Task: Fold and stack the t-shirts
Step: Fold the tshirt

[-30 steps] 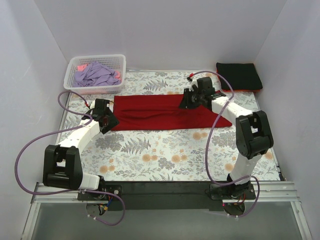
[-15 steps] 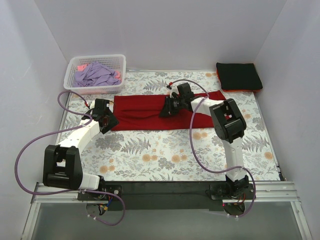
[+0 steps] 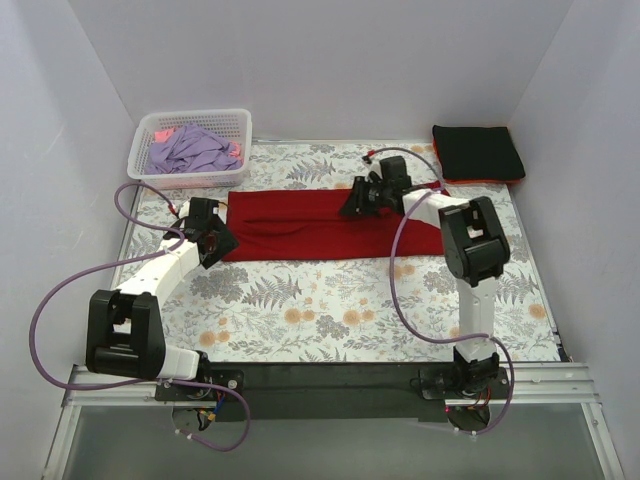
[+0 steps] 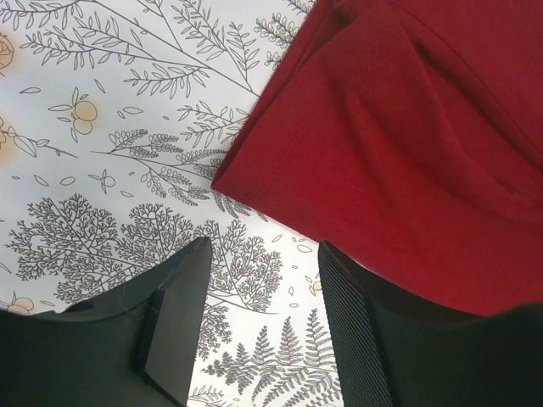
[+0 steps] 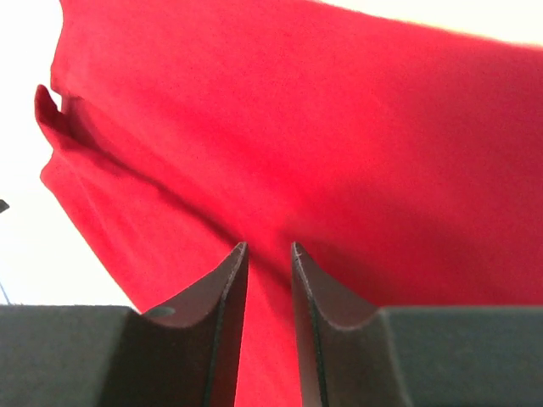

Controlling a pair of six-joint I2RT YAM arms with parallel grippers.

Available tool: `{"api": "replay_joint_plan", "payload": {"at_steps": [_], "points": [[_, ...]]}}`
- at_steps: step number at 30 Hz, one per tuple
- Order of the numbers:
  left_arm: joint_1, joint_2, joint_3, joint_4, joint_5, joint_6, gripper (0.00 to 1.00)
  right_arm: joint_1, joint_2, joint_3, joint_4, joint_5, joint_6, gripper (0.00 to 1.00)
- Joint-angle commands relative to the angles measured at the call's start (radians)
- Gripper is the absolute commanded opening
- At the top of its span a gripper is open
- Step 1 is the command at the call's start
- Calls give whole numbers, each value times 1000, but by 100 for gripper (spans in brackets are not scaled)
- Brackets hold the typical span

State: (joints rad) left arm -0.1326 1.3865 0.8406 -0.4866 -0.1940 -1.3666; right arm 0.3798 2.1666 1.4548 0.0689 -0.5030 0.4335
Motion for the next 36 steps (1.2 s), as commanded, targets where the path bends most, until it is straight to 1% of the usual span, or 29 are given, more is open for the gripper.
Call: {"api": "replay_joint_plan", "payload": {"at_steps": [1,2,3,4,5,6,7,8,9,10,11,12,13,15,16,20,23,25,31,36], "points": [[21,-4,5,9,-5,-31,53,-74,-241,-123,42,43,8,35],[28,-6,3,13,-7,-38,54,-123,-279,-222,45,49,11,36],[40,-3,3,17,-1,-54,56,-178,-357,-317,60,49,23,39],[48,3,3,20,5,-61,56,-179,-394,-318,62,49,27,41],[51,11,5,25,13,-68,57,-238,-430,-411,62,50,27,43],[56,19,9,26,30,-83,59,-267,-465,-451,62,49,30,46],[57,43,14,28,40,-92,60,-324,-529,-496,62,47,31,48],[57,55,15,28,47,-98,60,-353,-562,-566,62,47,33,50],[59,68,20,28,53,-109,61,-369,-592,-605,62,47,36,53],[60,89,28,28,60,-123,61,-437,-652,-637,60,49,43,54],[62,100,34,28,62,-129,61,-462,-681,-666,60,53,50,57],[64,109,38,29,65,-134,61,-487,-708,-729,60,70,59,61],[65,127,49,29,62,-140,61,-537,-753,-753,60,78,73,62],[70,140,58,31,54,-144,61,-587,-787,-827,60,98,88,65],[71,146,60,32,50,-149,61,-632,-810,-849,60,100,100,65],[85,170,58,45,56,-150,60,-717,-826,-904,65,104,106,66],[94,186,52,62,73,-150,58,-763,-795,-910,74,93,119,65],[99,203,54,66,80,-150,56,-783,-769,-918,109,75,131,65],[114,230,58,79,103,-143,54,-786,-683,-912,195,73,183,65],[123,247,60,82,117,-140,51,-786,-631,-912,226,80,195,64]]}}
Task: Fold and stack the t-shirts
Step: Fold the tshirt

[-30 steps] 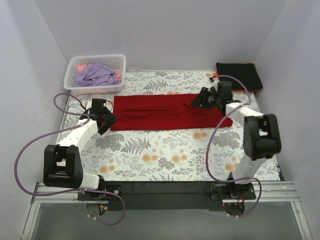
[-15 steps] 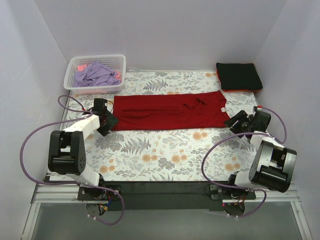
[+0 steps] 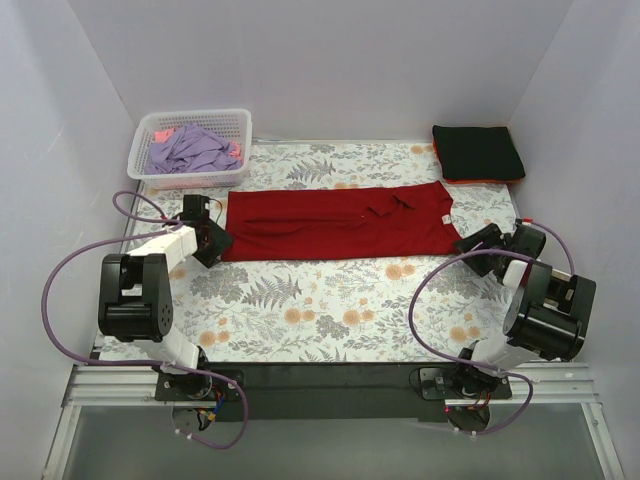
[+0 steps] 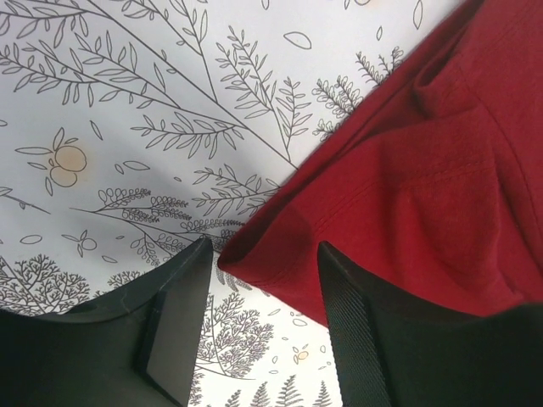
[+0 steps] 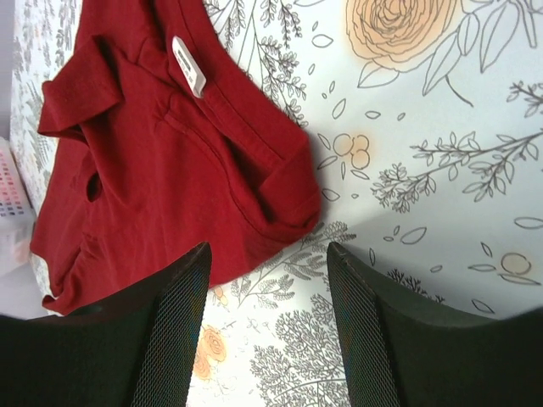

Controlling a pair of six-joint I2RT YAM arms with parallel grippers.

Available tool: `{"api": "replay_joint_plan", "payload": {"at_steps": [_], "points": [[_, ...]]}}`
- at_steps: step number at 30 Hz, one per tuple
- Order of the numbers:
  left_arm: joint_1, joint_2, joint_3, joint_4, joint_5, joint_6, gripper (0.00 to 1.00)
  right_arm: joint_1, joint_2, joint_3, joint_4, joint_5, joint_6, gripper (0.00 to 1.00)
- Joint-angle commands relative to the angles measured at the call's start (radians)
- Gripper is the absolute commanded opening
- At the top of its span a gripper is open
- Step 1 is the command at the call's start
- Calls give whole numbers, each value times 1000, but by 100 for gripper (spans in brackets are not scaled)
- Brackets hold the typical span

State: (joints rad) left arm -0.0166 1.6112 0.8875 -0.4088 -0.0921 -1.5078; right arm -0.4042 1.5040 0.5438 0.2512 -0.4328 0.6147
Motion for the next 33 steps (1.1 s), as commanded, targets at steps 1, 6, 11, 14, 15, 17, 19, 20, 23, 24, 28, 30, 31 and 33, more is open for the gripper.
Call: {"api": "replay_joint_plan", "payload": {"at_steps": [1,6,11,14,15,17,19,20,23,24,28,30,31,33], "points": [[7,24,10,2,15,1,48,-2,44,-2,46,8,14,64],[7,13,-7,-10,23,0,43,-2,58,-7,51,26,8,63],[7,3,-24,-24,19,-2,40,-2,78,-5,53,35,7,63],[7,6,-16,-36,2,0,34,-2,96,-2,53,37,7,61],[7,10,-15,-38,-3,1,32,-2,107,-1,53,39,0,60],[7,10,-13,-45,-8,1,27,-2,119,4,51,42,-1,57],[7,12,-15,-47,-14,4,22,-2,134,7,51,37,-10,54],[7,10,-15,-50,-18,4,22,-2,137,13,51,35,-9,52],[7,9,-12,-61,-26,9,20,-2,144,21,49,32,-13,43],[7,9,-15,-62,-29,8,18,-2,144,21,49,34,-15,40],[7,4,-13,-93,-52,9,3,-8,130,19,39,40,-26,11],[7,-2,-7,-130,-86,5,0,-16,102,16,16,55,-35,1],[7,-5,-4,-146,-98,-2,0,-28,88,12,5,63,-36,1],[9,-25,1,-200,-142,-25,0,-50,40,13,-59,87,-61,1]]}}
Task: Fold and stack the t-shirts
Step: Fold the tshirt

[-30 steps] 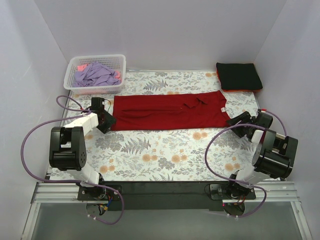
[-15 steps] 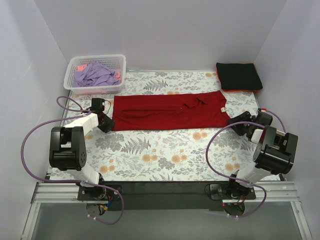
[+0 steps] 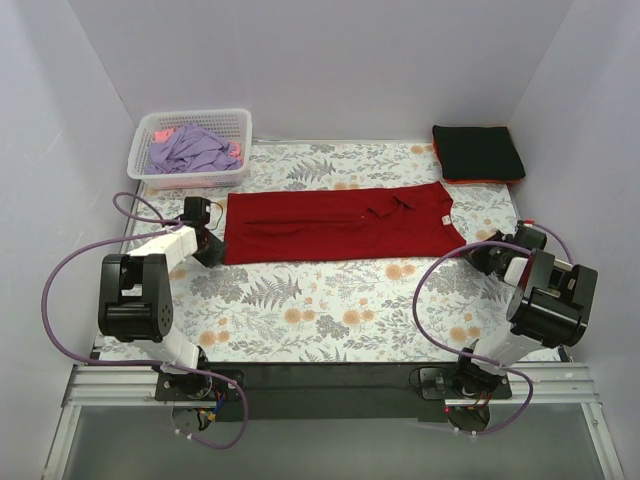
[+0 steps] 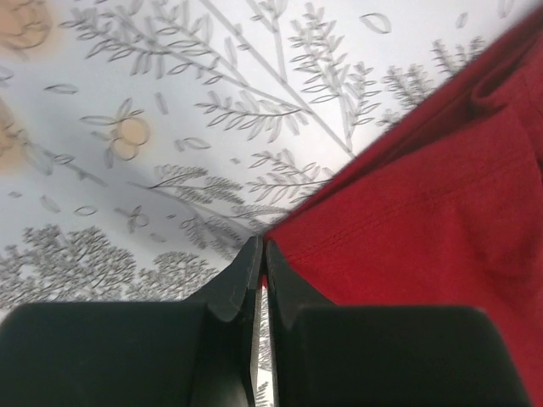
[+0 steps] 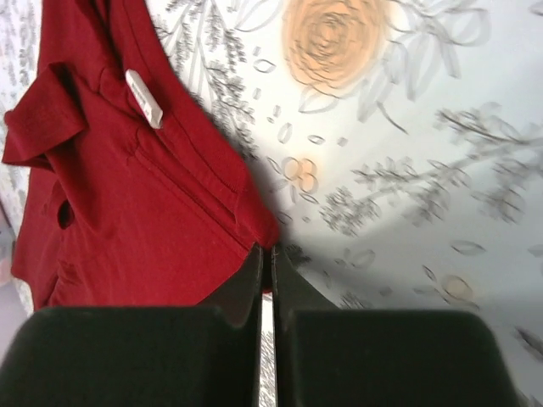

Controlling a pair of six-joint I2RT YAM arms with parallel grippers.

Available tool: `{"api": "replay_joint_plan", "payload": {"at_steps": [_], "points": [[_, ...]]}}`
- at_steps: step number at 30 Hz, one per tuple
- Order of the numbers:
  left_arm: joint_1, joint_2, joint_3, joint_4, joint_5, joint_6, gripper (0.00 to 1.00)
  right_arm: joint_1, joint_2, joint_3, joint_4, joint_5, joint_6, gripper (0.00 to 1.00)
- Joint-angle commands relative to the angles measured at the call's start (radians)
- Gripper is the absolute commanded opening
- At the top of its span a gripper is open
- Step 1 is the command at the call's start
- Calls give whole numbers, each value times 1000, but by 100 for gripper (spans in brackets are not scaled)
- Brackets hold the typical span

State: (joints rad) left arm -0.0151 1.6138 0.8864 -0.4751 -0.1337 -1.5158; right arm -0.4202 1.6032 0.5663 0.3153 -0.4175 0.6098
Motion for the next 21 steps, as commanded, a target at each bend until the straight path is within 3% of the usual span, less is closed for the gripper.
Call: {"api": "replay_joint_plan", "payload": {"at_steps": [1,10,12,14,17,21], "points": [[9,-38,0,-151,-113,-24,0,-41,-78,-5,-148,83,-65,1],[14,-237,-158,-230,-60,-127,0,-114,-227,-19,-364,192,-169,1],[14,-276,-184,-235,-53,-139,1,-114,-248,-39,-370,191,-174,18],[14,-326,-210,-224,-37,-138,15,-114,-268,-46,-375,183,-183,32],[14,-388,-184,-238,-35,-118,34,-114,-321,-31,-415,190,-206,38],[14,-480,-135,-255,-53,-86,47,-111,-431,1,-459,169,-220,43]]}}
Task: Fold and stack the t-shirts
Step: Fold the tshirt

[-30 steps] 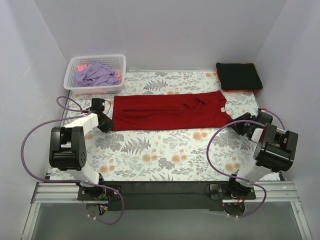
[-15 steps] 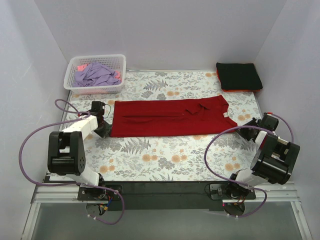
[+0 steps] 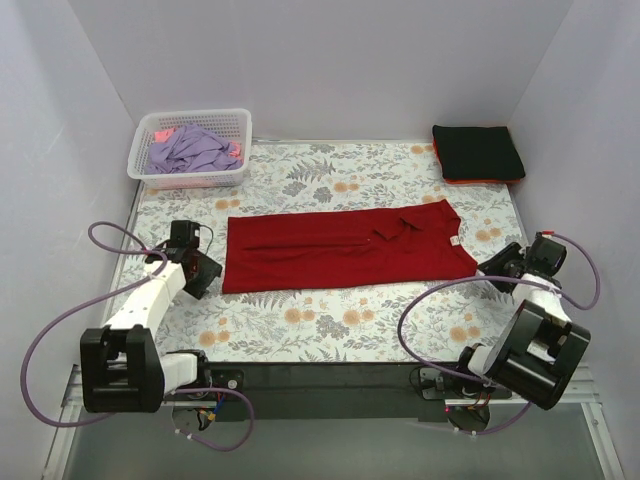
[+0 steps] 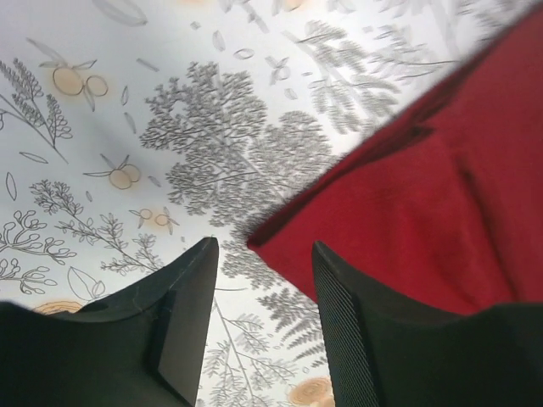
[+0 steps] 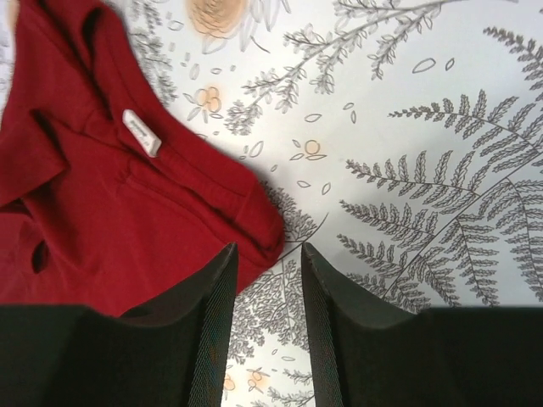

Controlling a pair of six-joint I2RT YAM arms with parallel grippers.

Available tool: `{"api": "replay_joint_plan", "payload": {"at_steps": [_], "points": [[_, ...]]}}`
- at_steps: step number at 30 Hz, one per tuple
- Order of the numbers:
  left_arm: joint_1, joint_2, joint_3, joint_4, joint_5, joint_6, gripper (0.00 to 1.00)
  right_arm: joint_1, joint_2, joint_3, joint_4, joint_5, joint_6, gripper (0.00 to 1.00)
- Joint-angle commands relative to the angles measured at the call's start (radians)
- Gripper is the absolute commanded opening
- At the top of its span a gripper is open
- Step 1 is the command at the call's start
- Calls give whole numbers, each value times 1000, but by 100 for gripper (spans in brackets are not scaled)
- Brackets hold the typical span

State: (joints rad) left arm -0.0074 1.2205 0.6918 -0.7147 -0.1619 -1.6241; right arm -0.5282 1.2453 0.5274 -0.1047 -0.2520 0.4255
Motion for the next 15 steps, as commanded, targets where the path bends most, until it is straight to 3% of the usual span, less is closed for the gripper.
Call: {"api": "replay_joint_plan", "payload": {"at_steps": [1,4,8,11,15], "points": [[4,-102,70,-15,-18,27,47,-1,-92,45,-41,-10,-37,43],[-9,-138,103,24,70,72,47,43,-158,30,9,-116,-27,46],[-129,-105,107,151,195,93,41,196,-166,-12,169,-307,31,46],[-250,-23,107,234,188,92,33,382,-115,-12,307,-343,91,46],[-292,114,110,302,193,63,22,615,15,49,434,-403,110,45]]}}
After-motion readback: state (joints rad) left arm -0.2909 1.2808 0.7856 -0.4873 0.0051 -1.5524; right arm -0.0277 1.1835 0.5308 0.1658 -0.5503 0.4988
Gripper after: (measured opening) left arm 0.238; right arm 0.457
